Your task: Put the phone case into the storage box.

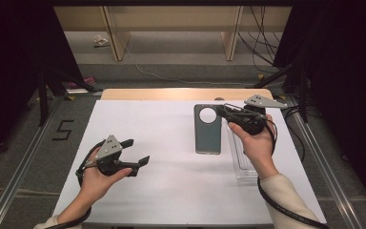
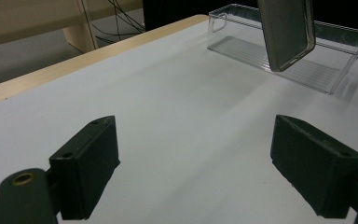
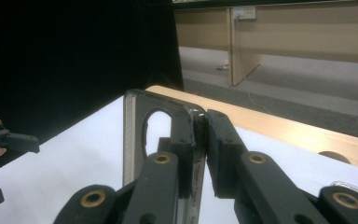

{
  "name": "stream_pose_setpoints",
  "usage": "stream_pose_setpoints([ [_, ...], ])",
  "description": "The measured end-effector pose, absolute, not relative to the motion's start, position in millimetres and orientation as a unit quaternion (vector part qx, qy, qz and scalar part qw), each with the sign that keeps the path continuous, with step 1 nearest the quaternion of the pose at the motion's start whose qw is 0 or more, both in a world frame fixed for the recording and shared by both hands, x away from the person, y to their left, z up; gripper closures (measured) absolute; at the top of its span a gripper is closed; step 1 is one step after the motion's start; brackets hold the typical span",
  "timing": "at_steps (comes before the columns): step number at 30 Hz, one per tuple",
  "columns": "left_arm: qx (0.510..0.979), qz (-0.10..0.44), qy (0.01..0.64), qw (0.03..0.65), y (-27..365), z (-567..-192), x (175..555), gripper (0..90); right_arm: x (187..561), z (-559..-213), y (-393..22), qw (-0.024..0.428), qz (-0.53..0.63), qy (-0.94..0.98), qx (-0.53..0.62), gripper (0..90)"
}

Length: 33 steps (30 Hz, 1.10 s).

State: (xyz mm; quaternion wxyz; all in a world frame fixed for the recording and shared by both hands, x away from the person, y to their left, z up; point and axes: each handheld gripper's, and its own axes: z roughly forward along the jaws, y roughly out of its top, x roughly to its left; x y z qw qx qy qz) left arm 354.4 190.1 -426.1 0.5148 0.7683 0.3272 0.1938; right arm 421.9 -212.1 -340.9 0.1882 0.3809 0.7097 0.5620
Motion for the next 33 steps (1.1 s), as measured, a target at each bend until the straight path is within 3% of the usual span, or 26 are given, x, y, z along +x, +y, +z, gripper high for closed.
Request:
stream_pose_setpoints([
  [33,0.765,0.192,0.331,0.517,190.9,-426.2,354.8,14.9,424.5,-331.2,-236.9,0.205,0.562,0.698,0.393,82.2],
])
